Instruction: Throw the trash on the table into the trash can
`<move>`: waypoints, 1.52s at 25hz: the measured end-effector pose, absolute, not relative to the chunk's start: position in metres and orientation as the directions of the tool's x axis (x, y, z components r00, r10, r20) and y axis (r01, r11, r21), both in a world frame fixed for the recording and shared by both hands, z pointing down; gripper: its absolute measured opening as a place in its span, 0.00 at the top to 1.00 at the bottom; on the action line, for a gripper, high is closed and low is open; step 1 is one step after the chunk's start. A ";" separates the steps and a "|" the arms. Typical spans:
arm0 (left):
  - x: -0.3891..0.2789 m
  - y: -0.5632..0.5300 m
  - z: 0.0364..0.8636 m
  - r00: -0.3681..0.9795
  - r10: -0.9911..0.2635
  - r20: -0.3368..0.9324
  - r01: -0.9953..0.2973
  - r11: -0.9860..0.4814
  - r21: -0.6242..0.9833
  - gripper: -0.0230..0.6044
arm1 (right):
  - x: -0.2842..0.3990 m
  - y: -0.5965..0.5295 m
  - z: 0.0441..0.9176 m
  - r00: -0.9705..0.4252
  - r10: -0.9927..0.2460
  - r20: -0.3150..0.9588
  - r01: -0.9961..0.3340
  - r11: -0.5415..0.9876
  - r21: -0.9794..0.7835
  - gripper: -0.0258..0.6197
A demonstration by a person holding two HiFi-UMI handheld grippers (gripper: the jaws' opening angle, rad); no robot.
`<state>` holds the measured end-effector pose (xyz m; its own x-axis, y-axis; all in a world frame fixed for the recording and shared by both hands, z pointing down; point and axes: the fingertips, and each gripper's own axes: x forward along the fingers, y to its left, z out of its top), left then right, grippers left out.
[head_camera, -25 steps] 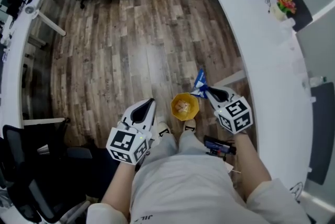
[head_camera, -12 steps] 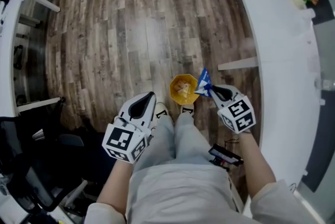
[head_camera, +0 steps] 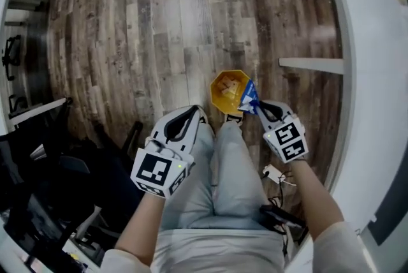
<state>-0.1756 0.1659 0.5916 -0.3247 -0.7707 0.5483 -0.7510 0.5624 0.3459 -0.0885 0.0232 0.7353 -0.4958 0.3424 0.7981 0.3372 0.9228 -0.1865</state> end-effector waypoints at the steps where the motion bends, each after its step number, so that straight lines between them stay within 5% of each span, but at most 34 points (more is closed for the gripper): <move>1: -0.177 0.168 0.604 -0.324 -0.768 0.552 -0.748 0.566 0.348 0.96 | -0.086 0.027 0.753 -0.480 0.343 0.807 0.348 0.919 -0.184 0.89; 21: -0.196 0.188 0.799 -0.291 -0.753 0.590 -0.745 0.565 0.354 0.96 | -0.077 0.046 1.024 -0.324 0.280 0.904 0.334 0.928 -0.168 0.85; 23: -0.196 0.189 0.800 -0.292 -0.753 0.590 -0.741 0.568 0.359 0.96 | -0.074 0.046 1.033 -0.302 0.277 0.912 0.319 0.931 -0.177 0.66; 24: -0.197 0.189 0.800 -0.293 -0.753 0.590 -0.739 0.569 0.360 0.96 | -0.072 0.044 1.036 -0.290 0.274 0.917 0.313 0.933 -0.180 0.64; 38: -0.191 0.181 0.735 -0.308 -0.753 0.581 -0.718 0.585 0.378 0.96 | -0.088 0.029 0.955 -0.321 0.301 0.898 0.375 0.911 -0.172 0.64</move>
